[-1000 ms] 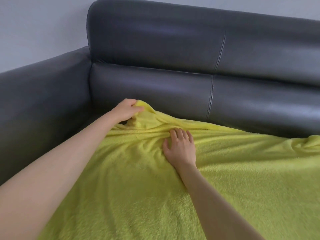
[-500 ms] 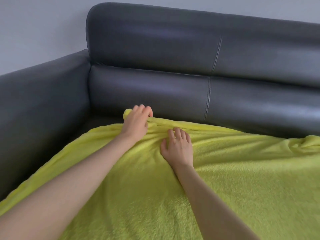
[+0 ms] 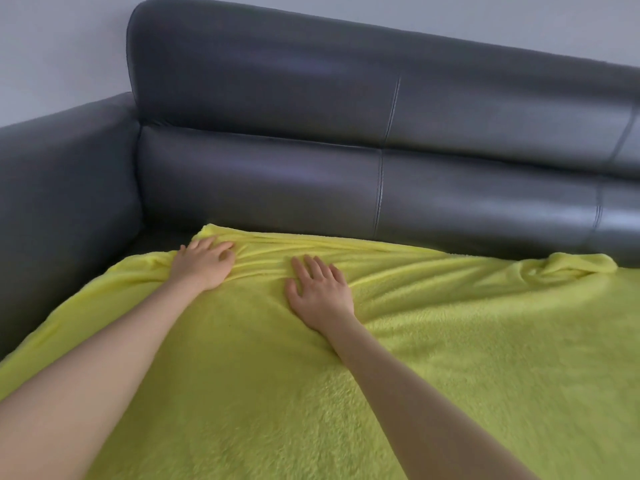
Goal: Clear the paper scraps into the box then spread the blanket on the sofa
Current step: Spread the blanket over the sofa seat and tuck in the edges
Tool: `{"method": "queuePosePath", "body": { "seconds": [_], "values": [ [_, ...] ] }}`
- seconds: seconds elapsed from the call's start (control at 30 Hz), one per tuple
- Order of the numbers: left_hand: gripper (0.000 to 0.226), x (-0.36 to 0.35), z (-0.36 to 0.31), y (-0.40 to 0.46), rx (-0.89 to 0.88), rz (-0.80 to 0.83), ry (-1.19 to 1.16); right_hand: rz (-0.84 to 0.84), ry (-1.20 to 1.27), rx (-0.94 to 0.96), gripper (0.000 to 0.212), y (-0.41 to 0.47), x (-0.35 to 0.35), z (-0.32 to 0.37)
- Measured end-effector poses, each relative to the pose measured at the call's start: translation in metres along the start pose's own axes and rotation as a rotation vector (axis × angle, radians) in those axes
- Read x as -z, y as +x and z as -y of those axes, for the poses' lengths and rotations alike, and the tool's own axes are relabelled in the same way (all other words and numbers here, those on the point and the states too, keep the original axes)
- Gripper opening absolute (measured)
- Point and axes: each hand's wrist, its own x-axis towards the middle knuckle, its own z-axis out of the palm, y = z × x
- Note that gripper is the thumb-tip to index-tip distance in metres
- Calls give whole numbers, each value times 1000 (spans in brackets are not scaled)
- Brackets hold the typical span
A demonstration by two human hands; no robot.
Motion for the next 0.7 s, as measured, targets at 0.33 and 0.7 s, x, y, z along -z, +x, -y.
{"method": "queuePosePath", "body": {
  "seconds": [0.33,0.7],
  "values": [
    [55,21,81,7,172,67,83,52,26,130,63,-9,0,44],
    [51,34,83,30,368,59,302,42,53,226,62,-3,-16,77]
  ]
}}
